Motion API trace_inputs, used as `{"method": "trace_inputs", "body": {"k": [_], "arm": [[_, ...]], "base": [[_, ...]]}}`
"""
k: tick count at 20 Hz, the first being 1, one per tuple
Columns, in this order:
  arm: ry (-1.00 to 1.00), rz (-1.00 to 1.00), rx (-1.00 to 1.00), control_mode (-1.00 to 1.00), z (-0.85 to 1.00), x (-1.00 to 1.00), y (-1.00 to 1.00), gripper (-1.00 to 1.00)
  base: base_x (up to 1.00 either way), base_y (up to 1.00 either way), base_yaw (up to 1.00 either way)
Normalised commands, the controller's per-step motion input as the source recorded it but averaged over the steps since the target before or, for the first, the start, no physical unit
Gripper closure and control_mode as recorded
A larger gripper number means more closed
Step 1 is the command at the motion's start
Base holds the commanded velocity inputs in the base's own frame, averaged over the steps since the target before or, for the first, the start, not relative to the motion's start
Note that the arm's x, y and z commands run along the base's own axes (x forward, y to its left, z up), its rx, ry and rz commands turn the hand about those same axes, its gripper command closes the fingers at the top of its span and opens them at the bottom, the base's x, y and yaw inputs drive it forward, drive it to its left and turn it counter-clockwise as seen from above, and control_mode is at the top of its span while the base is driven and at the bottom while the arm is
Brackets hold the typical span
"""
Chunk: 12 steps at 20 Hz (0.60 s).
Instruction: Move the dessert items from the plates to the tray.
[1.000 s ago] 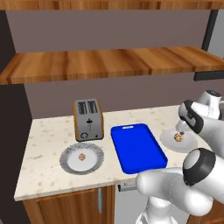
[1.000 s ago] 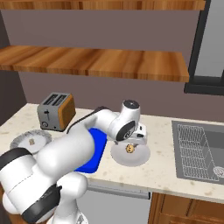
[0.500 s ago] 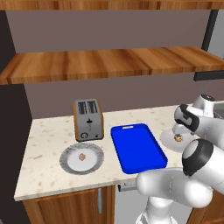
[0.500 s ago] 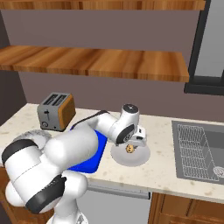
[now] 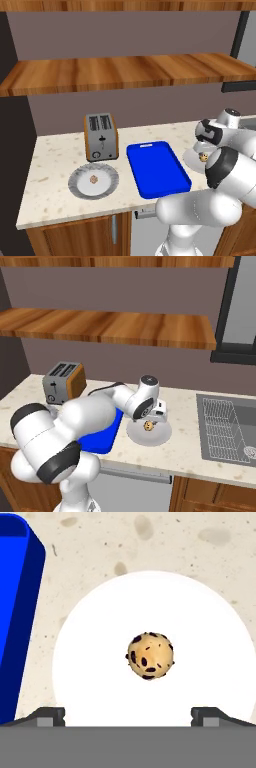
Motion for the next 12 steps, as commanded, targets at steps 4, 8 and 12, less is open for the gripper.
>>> {"method": "trace_inputs", "body": {"k": [4, 8, 12], "arm": [[0.00, 0.00, 0.00, -1.00, -0.14, 0.15, -0.02, -1.00], [0.00, 0.00, 0.00, -1.00, -0.14, 0.13, -0.05, -1.00], [0.00, 0.00, 0.00, -1.00, -0.14, 0.08, -0.11, -1.00]], "base": [[0.00, 0.00, 0.00], [0.00, 0.00, 0.00], [0.00, 0.00, 0.00]]}}
